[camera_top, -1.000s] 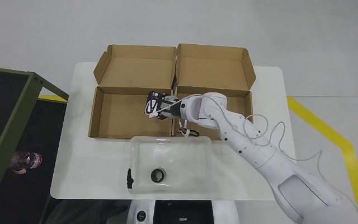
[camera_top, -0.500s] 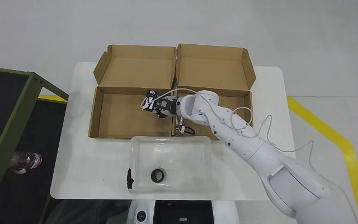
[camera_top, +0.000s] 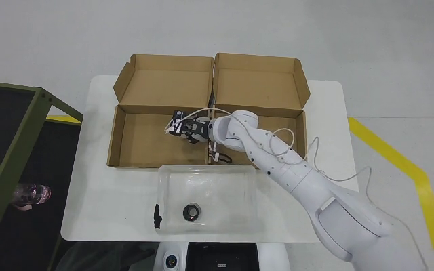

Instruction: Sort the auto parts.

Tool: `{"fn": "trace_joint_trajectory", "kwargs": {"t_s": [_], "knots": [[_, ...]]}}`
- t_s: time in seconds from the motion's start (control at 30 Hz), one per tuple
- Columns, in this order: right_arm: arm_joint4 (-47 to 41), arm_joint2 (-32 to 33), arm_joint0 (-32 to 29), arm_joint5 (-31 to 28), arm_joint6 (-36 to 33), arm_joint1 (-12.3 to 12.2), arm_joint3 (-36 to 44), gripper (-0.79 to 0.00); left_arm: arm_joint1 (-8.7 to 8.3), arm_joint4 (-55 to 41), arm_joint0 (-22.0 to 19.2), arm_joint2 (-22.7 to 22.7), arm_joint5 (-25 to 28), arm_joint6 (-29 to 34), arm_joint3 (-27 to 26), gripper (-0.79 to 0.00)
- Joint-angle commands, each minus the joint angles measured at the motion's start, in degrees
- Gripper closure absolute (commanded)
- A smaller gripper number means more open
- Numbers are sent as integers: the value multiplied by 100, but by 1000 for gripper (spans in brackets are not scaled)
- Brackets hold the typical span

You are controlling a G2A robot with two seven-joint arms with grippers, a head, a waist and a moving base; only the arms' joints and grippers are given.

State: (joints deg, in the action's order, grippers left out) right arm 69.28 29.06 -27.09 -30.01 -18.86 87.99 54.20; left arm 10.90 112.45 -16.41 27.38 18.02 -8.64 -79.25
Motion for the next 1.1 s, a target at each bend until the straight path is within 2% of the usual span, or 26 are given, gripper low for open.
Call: {"fn": "trace_joint_trajectory", "kwargs": {"t_s": [0.0,0.13,0.3,0.6,1.07], "knots": [[22,5,3,-4,2,26,-42,-311,0,0,0,0,0,0,0,-785],[67,44,9,-25,40,61,-60,-317,0,0,0,0,0,0,0,-785],[183,197,-41,-103,182,23,293,-336,0,0,0,0,0,0,0,-785],[379,684,-425,-555,221,-224,1502,-376,0,0,0,0,0,0,0,-785],[775,1387,-1992,-1310,-225,-733,3877,-376,0,0,0,0,0,0,0,-785]]}}
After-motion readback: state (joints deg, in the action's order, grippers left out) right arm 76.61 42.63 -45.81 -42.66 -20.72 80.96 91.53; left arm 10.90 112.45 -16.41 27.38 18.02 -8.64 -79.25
